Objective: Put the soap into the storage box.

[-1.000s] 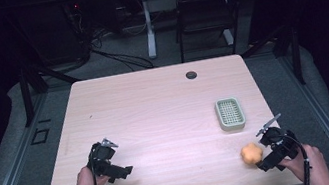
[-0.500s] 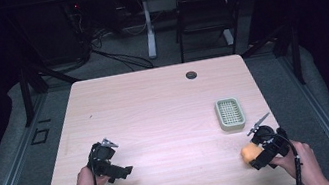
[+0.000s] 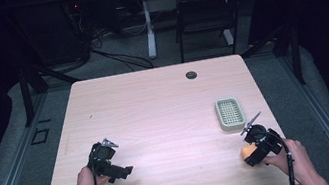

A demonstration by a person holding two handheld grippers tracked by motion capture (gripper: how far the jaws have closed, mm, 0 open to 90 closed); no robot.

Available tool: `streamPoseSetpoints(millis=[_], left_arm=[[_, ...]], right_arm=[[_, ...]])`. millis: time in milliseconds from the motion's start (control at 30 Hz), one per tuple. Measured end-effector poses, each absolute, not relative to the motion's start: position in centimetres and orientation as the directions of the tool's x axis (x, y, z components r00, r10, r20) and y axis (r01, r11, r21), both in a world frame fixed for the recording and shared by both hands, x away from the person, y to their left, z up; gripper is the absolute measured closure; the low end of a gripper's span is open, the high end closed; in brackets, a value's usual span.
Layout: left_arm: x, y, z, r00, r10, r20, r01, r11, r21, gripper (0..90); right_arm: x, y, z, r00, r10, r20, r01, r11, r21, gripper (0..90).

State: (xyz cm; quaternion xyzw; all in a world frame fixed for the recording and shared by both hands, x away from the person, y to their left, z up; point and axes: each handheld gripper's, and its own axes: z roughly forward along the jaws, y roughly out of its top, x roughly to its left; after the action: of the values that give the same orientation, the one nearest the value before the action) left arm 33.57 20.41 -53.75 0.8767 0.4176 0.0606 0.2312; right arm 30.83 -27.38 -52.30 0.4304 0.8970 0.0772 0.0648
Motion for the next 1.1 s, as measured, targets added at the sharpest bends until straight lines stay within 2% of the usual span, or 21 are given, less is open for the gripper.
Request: streamPoseSetpoints(millis=[33,200,367,400,433,467,500,533,567,600,700,733,767,900,1033,1100], left_arm=[[33.6,20.4,-53.8,0.643,0.761,-0.087,0.705,-0.544,0.456,0.0],[33.6,20.4,-53.8,0.644,0.76,-0.087,0.705,-0.545,0.455,0.0],[33.6,20.4,-53.8,0.644,0.76,-0.087,0.705,-0.546,0.453,0.0],[33.6,20.4,-53.8,0.645,0.759,-0.087,0.705,-0.546,0.453,0.0],[33.6,20.4,-53.7,0.645,0.759,-0.087,0.704,-0.546,0.454,0.0],[33.6,20.4,-53.7,0.645,0.759,-0.087,0.704,-0.546,0.454,0.0],[33.6,20.4,-53.8,0.644,0.76,-0.087,0.704,-0.544,0.456,0.0],[33.6,20.4,-53.8,0.644,0.76,-0.087,0.704,-0.545,0.456,0.0],[33.6,20.4,-53.8,0.645,0.759,-0.087,0.703,-0.545,0.456,0.0],[33.6,20.4,-53.8,0.645,0.759,-0.088,0.704,-0.545,0.456,0.0],[33.6,20.4,-53.8,0.645,0.759,-0.088,0.704,-0.546,0.454,0.0],[33.6,20.4,-53.8,0.645,0.759,-0.088,0.704,-0.546,0.454,0.0],[33.6,20.4,-53.8,0.645,0.759,-0.088,0.704,-0.546,0.454,0.0],[33.6,20.4,-53.8,0.645,0.759,-0.088,0.704,-0.545,0.455,0.0],[33.5,20.4,-53.8,0.645,0.76,-0.088,0.704,-0.545,0.455,0.0],[33.6,20.4,-53.8,0.646,0.758,-0.087,0.704,-0.547,0.454,0.0]], right_arm=[[30.8,-27.3,-52.6,-0.602,0.797,-0.042,0.773,0.595,0.218,14.5],[31.2,-27.6,-52.4,-0.62,0.784,-0.034,0.768,0.615,0.179,17.8],[31.3,-27.5,-52.8,-0.601,0.799,-0.012,0.783,0.592,0.193,19.3],[31.5,-27.5,-52.8,-0.615,0.788,-0.018,0.776,0.61,0.16,19.4],[31.5,-27.4,-53.0,-0.604,0.797,-0.01,0.783,0.596,0.18,19.8],[31.6,-27.4,-52.9,-0.613,0.79,-0.014,0.779,0.607,0.158,20.0],[31.3,-27.2,-53.6,-0.572,0.82,0.009,0.799,0.555,0.229,20.3],[31.4,-27.1,-53.6,-0.576,0.817,0.008,0.798,0.56,0.222,20.8],[32.1,-27.3,-52.7,-0.651,0.758,-0.031,0.754,0.651,0.09,21.2],[31.7,-27.2,-53.3,-0.605,0.796,-0.005,0.785,0.598,0.162,22.3],[32.0,-27.1,-53.3,-0.627,0.779,-0.017,0.772,0.624,0.119,25.0],[32.0,-27.1,-53.3,-0.627,0.779,-0.017,0.772,0.624,0.119,25.0],[31.8,-27.0,-53.6,-0.6,0.8,-0.009,0.789,0.594,0.158,25.1],[31.9,-26.9,-53.9,-0.593,0.805,-0.006,0.794,0.586,0.162,25.6],[32.2,-26.9,-53.5,-0.624,0.781,-0.021,0.775,0.622,0.108,25.7],[32.0,-26.9,-53.7,-0.606,0.795,-0.018,0.787,0.603,0.132,25.8]])
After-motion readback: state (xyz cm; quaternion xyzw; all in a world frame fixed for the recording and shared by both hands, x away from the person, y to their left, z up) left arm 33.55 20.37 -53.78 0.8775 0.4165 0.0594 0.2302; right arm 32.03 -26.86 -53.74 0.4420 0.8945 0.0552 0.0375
